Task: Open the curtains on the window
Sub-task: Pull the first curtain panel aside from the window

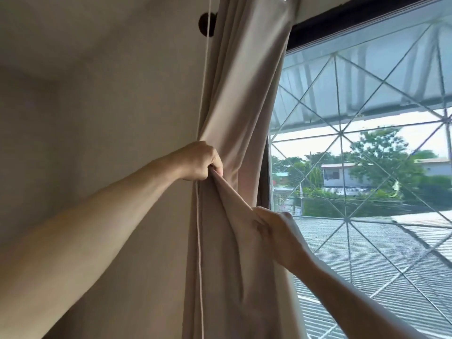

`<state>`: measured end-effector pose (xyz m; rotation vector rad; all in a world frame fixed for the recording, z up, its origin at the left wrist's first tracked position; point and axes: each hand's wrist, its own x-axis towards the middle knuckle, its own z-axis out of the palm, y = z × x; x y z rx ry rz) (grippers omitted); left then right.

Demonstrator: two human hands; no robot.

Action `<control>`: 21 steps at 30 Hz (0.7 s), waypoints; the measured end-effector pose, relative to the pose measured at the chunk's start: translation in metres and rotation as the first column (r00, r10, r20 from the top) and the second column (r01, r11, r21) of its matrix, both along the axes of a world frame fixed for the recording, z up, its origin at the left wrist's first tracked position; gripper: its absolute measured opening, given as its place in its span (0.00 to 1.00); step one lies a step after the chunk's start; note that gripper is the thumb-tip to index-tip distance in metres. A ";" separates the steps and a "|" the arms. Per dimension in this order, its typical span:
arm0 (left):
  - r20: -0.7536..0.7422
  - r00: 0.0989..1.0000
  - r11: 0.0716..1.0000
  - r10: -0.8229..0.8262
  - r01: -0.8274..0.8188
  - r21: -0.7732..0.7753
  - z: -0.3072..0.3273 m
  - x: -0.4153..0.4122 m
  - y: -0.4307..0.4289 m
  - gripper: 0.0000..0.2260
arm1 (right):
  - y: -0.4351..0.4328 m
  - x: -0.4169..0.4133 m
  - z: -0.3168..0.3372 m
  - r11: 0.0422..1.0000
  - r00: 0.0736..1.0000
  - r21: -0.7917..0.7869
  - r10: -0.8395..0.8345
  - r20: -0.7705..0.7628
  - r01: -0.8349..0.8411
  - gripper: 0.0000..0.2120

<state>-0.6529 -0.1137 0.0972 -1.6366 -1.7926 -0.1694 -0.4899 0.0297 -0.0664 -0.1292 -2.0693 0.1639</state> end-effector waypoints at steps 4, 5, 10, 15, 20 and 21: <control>-0.008 1.000 1.000 -0.021 0.021 0.002 0.003 -0.017 0.003 0.27 | -0.006 -0.019 -0.005 1.000 1.000 -0.020 0.001 -0.031 -0.002 0.11; -0.005 1.000 1.000 -0.021 0.021 0.000 0.003 -0.021 0.003 0.27 | -0.007 -0.025 -0.007 0.999 1.000 -0.035 0.008 -0.014 -0.009 0.09; 0.034 0.999 0.999 0.017 -0.016 -0.030 0.001 -0.025 0.007 0.30 | -0.009 -0.038 -0.020 0.998 0.999 -0.054 0.025 0.029 -0.024 0.13; 0.035 0.996 0.971 0.085 -0.075 -0.229 -0.008 -0.006 0.013 0.36 | -0.005 -0.024 -0.034 0.978 0.973 -0.188 0.128 0.194 -0.091 0.30; 0.067 0.998 0.981 -0.002 0.015 -0.191 -0.014 0.028 0.034 0.26 | 0.017 0.022 -0.034 0.997 0.990 -0.066 -0.036 0.137 0.046 0.28; 0.068 0.997 0.986 -0.020 0.031 -0.161 -0.016 0.036 0.041 0.24 | 0.022 0.034 -0.034 0.992 0.986 -0.061 -0.102 0.129 0.110 0.29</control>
